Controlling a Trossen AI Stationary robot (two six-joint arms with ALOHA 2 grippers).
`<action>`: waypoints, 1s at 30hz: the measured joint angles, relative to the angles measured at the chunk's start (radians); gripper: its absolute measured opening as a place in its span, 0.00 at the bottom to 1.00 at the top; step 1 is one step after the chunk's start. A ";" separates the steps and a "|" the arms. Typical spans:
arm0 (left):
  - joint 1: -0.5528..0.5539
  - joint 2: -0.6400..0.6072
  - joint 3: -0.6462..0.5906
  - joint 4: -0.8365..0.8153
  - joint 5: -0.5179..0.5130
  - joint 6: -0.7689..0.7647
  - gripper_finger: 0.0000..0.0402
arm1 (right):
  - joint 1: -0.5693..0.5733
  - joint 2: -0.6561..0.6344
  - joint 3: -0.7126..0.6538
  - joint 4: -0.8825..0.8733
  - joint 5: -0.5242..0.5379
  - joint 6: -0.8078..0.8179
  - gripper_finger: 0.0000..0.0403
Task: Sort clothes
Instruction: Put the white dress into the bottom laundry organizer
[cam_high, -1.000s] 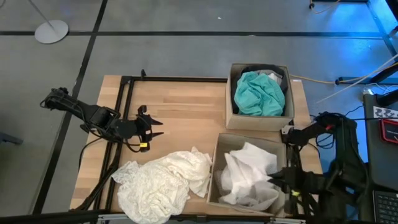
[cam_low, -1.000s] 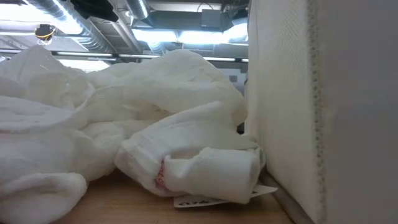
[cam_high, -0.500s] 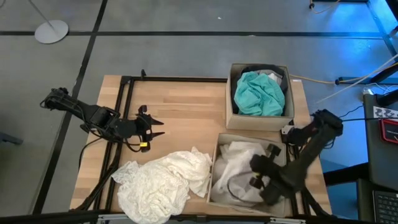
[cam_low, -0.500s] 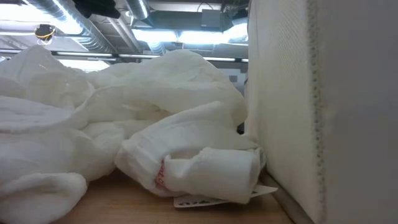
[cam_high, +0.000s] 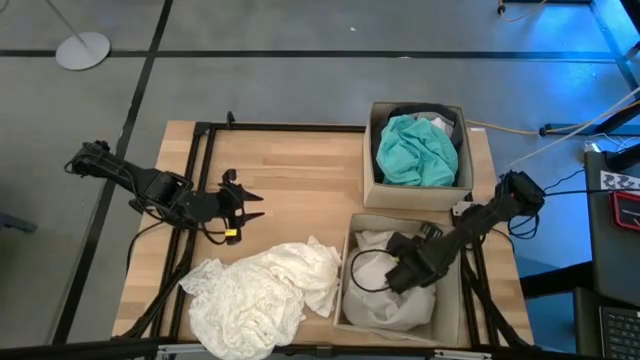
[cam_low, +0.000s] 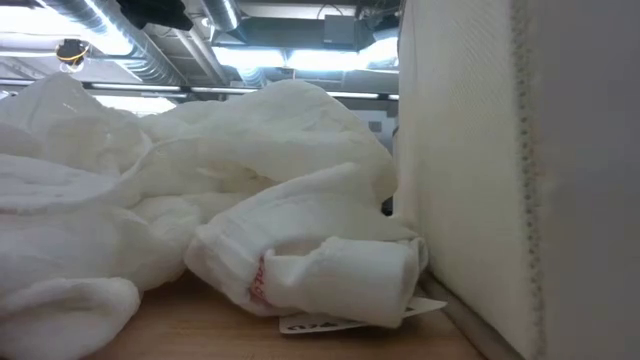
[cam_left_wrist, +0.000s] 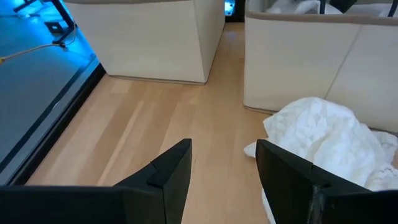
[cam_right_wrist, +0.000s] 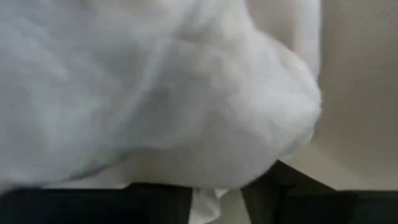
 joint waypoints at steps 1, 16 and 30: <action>0.000 0.000 0.000 0.000 0.000 0.003 0.42 | -0.004 0.000 0.016 -0.015 -0.011 -0.018 0.32; 0.001 0.051 0.000 0.059 0.090 -0.001 0.42 | 0.177 -0.068 0.426 -0.154 0.340 -0.145 0.49; 0.010 0.322 0.000 0.304 0.398 -0.020 0.43 | 0.336 -0.066 0.310 0.055 0.795 -0.146 0.49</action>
